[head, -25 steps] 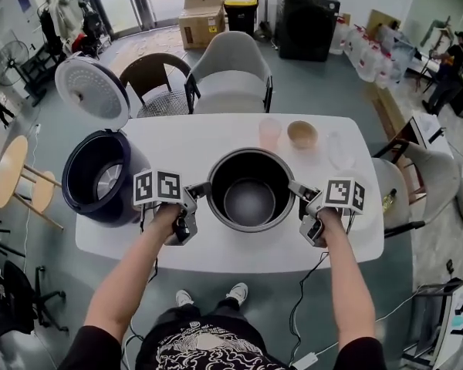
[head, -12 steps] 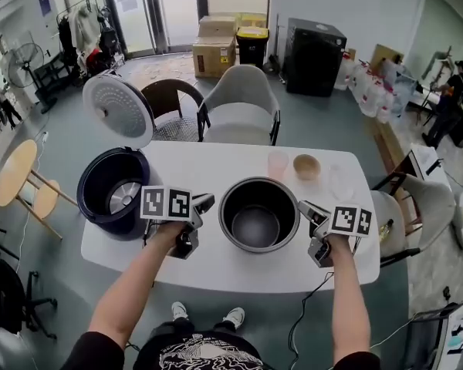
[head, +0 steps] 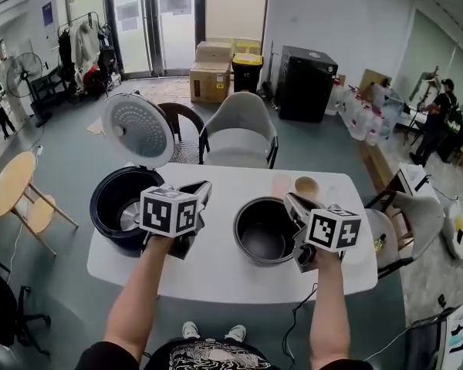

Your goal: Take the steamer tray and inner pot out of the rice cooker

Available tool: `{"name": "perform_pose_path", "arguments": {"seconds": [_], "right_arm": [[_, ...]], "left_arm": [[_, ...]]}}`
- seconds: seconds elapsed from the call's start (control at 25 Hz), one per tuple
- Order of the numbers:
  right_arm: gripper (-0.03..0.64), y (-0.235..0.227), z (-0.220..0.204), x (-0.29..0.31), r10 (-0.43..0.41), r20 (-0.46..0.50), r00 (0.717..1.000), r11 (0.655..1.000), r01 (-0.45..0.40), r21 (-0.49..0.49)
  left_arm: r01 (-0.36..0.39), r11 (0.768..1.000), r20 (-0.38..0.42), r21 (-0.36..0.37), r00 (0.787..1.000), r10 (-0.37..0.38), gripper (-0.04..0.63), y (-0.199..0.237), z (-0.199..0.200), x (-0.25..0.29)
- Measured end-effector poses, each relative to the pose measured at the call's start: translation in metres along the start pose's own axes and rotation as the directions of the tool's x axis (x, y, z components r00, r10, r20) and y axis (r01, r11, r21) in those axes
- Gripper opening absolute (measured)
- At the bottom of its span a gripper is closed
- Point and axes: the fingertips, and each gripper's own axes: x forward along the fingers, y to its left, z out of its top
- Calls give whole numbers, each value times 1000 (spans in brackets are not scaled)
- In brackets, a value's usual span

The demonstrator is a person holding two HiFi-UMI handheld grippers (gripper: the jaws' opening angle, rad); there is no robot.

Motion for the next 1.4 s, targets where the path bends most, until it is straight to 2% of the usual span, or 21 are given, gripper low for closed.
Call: {"name": "perform_pose_path", "arguments": {"seconds": [0.08,0.2,0.28,0.44,0.64,0.8,1.08,1.4], "right_arm": [[25,36,12,10,-11,25,1000,998,13,-59],[23,87,23,19,-36,63,997,991,44,-126],[20,112,26,21,-45,100,994,989,58,-136],[14,133,33,23,-77,151,986,974,106,-199],[14,166,39,25,-102,207,973,958,152,-242],[12,164,27,25,-150,225,963,953,201,-228],[12,162,26,19,-163,256,953,928,236,-287],[12,150,23,17,-176,262,949,926,250,-282]], "left_arm": [[-14,999,22,49,1000,13,25,13,12,-24],[-15,999,60,52,998,12,25,33,23,-63],[-39,996,79,81,996,32,24,47,23,-85],[-73,986,128,152,990,53,18,58,27,-109],[-117,982,186,149,979,88,12,86,42,-140],[-107,984,212,143,974,75,12,91,41,-146],[-110,979,200,169,977,76,12,87,29,-139],[-129,979,214,158,972,93,12,93,24,-134]]}}
